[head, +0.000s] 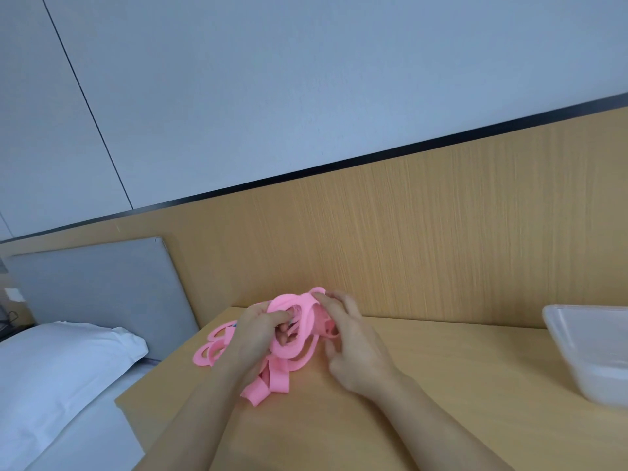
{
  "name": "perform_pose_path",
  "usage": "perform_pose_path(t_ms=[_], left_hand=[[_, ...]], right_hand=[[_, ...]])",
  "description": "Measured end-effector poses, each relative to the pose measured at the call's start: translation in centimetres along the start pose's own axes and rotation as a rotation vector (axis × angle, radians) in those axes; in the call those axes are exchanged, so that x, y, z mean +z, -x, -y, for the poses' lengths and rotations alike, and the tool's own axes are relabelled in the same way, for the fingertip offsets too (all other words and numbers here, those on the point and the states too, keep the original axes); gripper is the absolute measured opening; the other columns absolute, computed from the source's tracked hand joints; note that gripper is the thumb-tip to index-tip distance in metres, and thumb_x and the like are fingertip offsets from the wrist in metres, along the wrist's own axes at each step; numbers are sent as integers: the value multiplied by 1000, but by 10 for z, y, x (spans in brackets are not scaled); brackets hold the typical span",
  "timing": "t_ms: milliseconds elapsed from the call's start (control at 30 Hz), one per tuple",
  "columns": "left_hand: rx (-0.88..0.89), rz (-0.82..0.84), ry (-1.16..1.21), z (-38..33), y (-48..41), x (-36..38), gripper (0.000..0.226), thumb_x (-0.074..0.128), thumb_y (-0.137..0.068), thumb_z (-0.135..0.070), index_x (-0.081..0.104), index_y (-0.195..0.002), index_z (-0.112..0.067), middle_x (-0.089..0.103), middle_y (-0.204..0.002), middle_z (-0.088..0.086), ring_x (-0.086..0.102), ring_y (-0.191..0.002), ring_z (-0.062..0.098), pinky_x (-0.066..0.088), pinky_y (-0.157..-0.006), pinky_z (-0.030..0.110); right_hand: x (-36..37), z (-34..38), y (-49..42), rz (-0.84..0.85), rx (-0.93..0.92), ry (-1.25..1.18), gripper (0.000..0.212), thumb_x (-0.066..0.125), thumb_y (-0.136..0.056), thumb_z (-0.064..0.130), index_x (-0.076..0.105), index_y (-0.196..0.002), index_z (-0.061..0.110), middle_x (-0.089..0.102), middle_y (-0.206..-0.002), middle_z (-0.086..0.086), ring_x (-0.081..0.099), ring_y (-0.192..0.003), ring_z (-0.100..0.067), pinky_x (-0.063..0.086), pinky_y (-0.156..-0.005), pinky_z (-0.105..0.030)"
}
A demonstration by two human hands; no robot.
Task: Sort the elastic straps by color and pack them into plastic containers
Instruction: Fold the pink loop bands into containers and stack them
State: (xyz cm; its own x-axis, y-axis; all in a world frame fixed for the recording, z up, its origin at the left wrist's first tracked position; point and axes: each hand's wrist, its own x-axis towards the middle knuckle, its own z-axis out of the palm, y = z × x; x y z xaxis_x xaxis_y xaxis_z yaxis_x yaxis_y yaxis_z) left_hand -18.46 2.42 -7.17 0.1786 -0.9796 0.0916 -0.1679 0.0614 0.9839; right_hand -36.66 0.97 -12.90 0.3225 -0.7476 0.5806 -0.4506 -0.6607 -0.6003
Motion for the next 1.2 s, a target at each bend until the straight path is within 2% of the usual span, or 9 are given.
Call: perform_pose_path(t_ms=[100,167,333,500,600,733,833,1000,1200], left_hand=[[-52,66,97,-4,5,-1,24,61,-94,2,76,-76,-5,58,-69,18,56,-61,26,57,-72,57],[-52,95,96,-6,8,0,15,59,-95,2,74,-98,4,60,-85,24,53,-78,33,47,-87,74],[-122,147,289,-6,13,3,31,50,-100,-8,63,-123,10,66,-111,32,62,-102,36,49,-101,59],[-86,112,479,-7,13,3,24,49,-101,-8,66,-96,8,69,-87,23,72,-77,30,61,-77,48],[-62,144,479,-11,11,0,18,57,-92,-12,64,-96,4,71,-91,19,71,-90,35,54,-95,57],[-34,194,462,-17,12,6,28,63,-83,-19,67,-99,5,73,-100,23,73,-90,34,62,-75,47],[-30,179,424,-17,12,17,35,57,-94,-15,62,-112,14,68,-115,33,68,-102,38,53,-97,54],[-83,202,450,-19,13,18,40,47,-102,-12,54,-127,19,64,-123,35,65,-115,42,57,-91,46],[-141,211,418,-13,9,13,38,47,-103,-11,57,-127,17,62,-126,35,61,-118,44,47,-107,53]], right_hand=[[0,5,-1,-18,-104,92,76,61,-93,21,23,-154,46,19,-153,22,57,-99,-11,48,-84,-29],[2,11,0,-28,-156,161,55,59,-96,29,40,-146,42,30,-148,17,57,-97,-14,49,-79,-32],[4,13,-1,-220,-25,-12,17,56,-101,29,69,-112,26,60,-107,13,55,-82,-5,46,-72,-30],[3,5,-9,-437,273,-333,28,60,-100,22,59,-73,28,57,-57,10,50,-54,-3,36,-54,-26],[0,-1,-13,-493,397,-463,24,60,-99,16,62,-75,19,62,-61,-5,50,-55,-12,44,-58,-40],[3,0,-11,-374,381,-497,20,61,-99,11,67,-81,19,66,-69,-13,54,-63,-18,48,-63,-40],[13,8,-7,-220,318,-528,15,61,-98,9,71,-87,13,65,-74,-20,52,-66,-19,47,-63,-40],[8,9,-6,-156,322,-609,24,59,-98,2,72,-87,18,59,-64,4,52,-63,-11,43,-61,-25],[7,14,-4,-61,335,-698,22,61,-97,4,70,-103,23,74,-91,12,65,-78,8,46,-67,-8]])
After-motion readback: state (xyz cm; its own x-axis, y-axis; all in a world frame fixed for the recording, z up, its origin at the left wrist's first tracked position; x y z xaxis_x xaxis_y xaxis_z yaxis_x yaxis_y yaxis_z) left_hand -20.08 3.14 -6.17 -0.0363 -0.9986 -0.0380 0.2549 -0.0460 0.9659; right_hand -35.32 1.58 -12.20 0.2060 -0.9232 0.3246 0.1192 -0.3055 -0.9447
